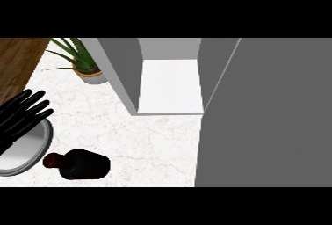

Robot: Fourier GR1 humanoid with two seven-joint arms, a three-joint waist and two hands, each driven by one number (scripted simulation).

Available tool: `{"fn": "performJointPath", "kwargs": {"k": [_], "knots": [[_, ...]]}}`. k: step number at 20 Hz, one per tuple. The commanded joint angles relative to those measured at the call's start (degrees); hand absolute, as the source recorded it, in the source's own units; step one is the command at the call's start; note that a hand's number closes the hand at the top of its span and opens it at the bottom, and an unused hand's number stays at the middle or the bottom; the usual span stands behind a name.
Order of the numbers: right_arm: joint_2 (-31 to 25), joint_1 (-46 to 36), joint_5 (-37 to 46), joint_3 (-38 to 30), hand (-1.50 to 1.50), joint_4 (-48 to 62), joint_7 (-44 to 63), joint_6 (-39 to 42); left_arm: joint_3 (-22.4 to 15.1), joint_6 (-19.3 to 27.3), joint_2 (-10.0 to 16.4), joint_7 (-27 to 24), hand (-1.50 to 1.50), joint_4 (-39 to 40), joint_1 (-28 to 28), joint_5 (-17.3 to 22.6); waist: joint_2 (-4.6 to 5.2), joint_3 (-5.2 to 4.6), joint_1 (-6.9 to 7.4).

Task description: Pick up the wine, place it into the cabinet and close the cabinet

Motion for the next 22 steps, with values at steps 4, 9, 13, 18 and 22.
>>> {"fn": "performJointPath", "kwargs": {"k": [4, 9, 13, 18, 22], "knots": [[-0.74, 5.25, 0.05, 4.13, -1.5, -13.16, 4.32, -0.95, -1.6, -5.68, -4.13, -6.77, -1.5, 8.37, -1.74, -10.86, 0.0, 0.02, -0.39], [-2.49, 3.95, -2.29, 0.26, -1.5, -14.65, 5.03, -0.69, -1.68, -7.66, -6.93, -11.98, -1.5, 13.81, -1.93, -18.51, 0.05, 0.01, -0.56], [-0.59, 3.32, -0.4, 2.06, -1.5, -12.99, 4.67, -2.36, 0.04, -12.43, -5.49, -18.19, -1.5, 19.87, -2.11, -22.53, 0.03, 0.0, -0.14], [-1.89, 1.09, -2.06, 0.6, -1.5, -13.47, 6.35, -1.77, 0.05, -13.29, -6.88, -26.94, -1.5, 26.56, -2.94, -32.25, 0.14, -0.05, -0.3], [-3.11, 5.3, -2.46, 1.52, -1.5, -15.61, 4.61, -0.49, -0.72, -11.16, -7.3, -29.11, -1.5, 31.33, -5.74, -35.86, -0.02, 0.03, -1.15]]}}
